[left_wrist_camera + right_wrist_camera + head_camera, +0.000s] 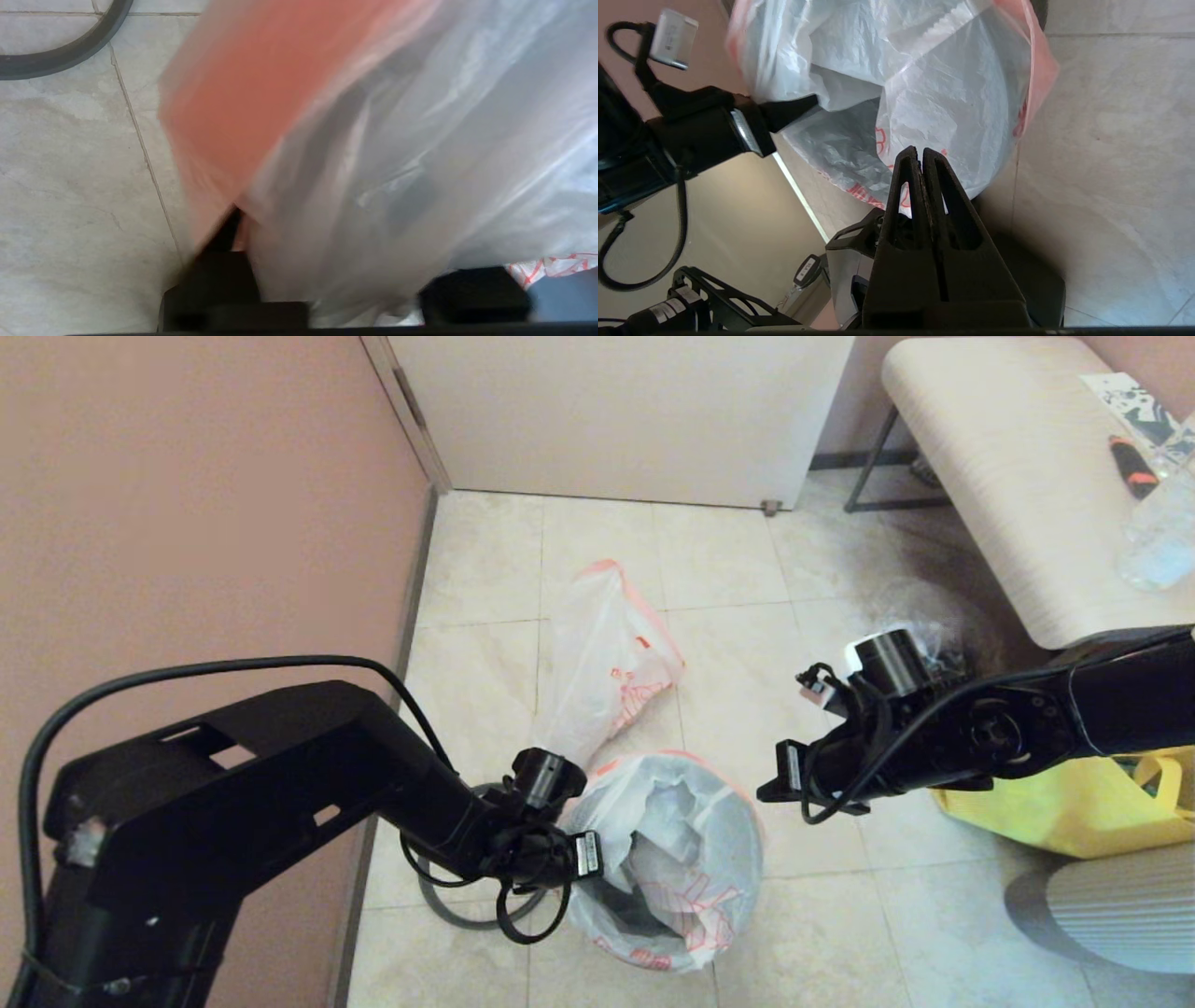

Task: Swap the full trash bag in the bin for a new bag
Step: Put the new garbage bag on the trash can

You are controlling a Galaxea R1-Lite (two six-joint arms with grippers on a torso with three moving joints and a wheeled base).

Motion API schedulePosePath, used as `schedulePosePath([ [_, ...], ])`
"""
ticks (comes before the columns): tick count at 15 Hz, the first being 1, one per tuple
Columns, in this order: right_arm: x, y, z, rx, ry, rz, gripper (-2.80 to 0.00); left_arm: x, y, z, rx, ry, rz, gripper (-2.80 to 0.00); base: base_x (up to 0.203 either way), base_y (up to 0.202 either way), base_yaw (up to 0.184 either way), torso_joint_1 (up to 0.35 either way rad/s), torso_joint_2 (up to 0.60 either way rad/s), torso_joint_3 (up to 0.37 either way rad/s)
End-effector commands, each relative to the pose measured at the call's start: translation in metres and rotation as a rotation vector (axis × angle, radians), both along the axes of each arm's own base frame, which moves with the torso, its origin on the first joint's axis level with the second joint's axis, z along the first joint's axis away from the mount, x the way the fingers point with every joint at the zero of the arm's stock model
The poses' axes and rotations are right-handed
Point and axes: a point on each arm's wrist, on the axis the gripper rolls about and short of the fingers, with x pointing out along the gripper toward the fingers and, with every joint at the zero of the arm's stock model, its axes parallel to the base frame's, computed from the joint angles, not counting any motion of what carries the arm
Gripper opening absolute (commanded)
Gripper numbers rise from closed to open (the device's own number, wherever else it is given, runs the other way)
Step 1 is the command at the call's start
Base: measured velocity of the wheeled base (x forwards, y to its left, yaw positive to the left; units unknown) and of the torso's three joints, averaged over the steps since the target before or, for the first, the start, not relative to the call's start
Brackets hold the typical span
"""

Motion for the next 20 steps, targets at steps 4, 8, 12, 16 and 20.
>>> schedulePosePath([
  [4, -0.02, -0.003, 0.02, -0.012, -0.041, -0.014, -2.8, -0.011, 0.006, 0.02, 0.013, -0.004, -0.019, 0.0, 0.0, 0.0, 0.0, 0.0, 0.0, 0.0],
  [8, -0.029, -0.001, 0.011, -0.074, -0.028, -0.044, -2.8, -0.02, 0.012, 0.047, 0.027, 0.023, -0.029, 0.0, 0.0, 0.0, 0.0, 0.0, 0.0, 0.0],
  [12, -0.032, 0.007, 0.001, -0.087, 0.002, -0.021, -2.8, -0.022, 0.017, 0.06, 0.003, 0.025, -0.035, 0.0, 0.0, 0.0, 0.0, 0.0, 0.0, 0.0],
  [16, -0.028, 0.01, -0.015, -0.105, 0.041, -0.016, -2.8, -0.015, 0.027, 0.057, 0.036, 0.076, -0.055, -2.8, 0.0, 0.0, 0.0, 0.0, 0.0, 0.0],
  [20, -0.026, 0.01, -0.023, -0.115, 0.062, -0.016, -2.8, -0.026, 0.032, 0.092, -0.034, 0.036, -0.087, -2.8, 0.0, 0.0, 0.0, 0.0, 0.0, 0.0],
])
